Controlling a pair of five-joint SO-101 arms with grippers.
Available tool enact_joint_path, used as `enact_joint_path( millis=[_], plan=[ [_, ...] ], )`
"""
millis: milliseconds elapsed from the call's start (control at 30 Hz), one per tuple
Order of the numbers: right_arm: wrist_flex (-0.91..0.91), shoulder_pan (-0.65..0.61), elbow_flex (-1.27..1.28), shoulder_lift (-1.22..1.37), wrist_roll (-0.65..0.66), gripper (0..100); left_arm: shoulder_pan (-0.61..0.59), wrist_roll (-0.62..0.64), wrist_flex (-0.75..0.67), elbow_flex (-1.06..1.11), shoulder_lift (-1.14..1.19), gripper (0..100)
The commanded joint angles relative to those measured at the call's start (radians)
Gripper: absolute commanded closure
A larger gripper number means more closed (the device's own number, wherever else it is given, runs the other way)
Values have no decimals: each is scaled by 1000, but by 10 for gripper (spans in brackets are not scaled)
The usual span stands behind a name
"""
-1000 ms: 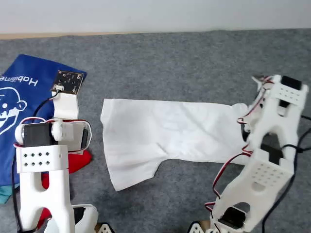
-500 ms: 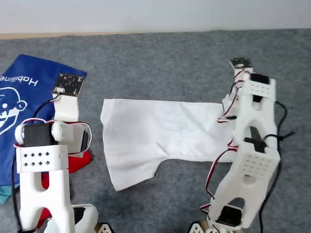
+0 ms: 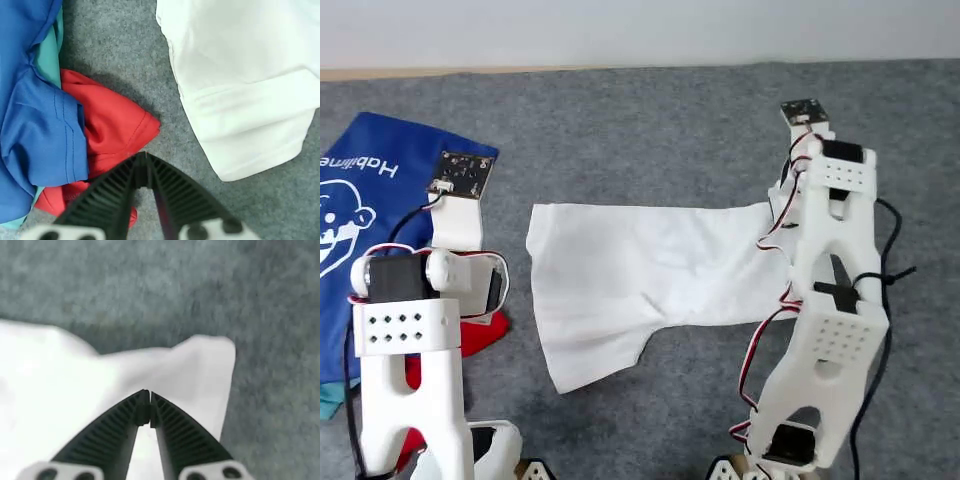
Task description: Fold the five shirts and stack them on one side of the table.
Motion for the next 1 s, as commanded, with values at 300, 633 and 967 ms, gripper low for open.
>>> enact_joint_path(
  millis=[300, 633, 967],
  plan=[
    [-81, -19, -52, 36, -3, 990, -5, 9, 2, -22, -31, 996],
    [-245, -15, -110, 84, -9, 990, -5, 9, 5, -22, -31, 996],
    [180, -21, -348, 84, -9, 990, -5, 9, 2, -22, -31, 996]
  ],
)
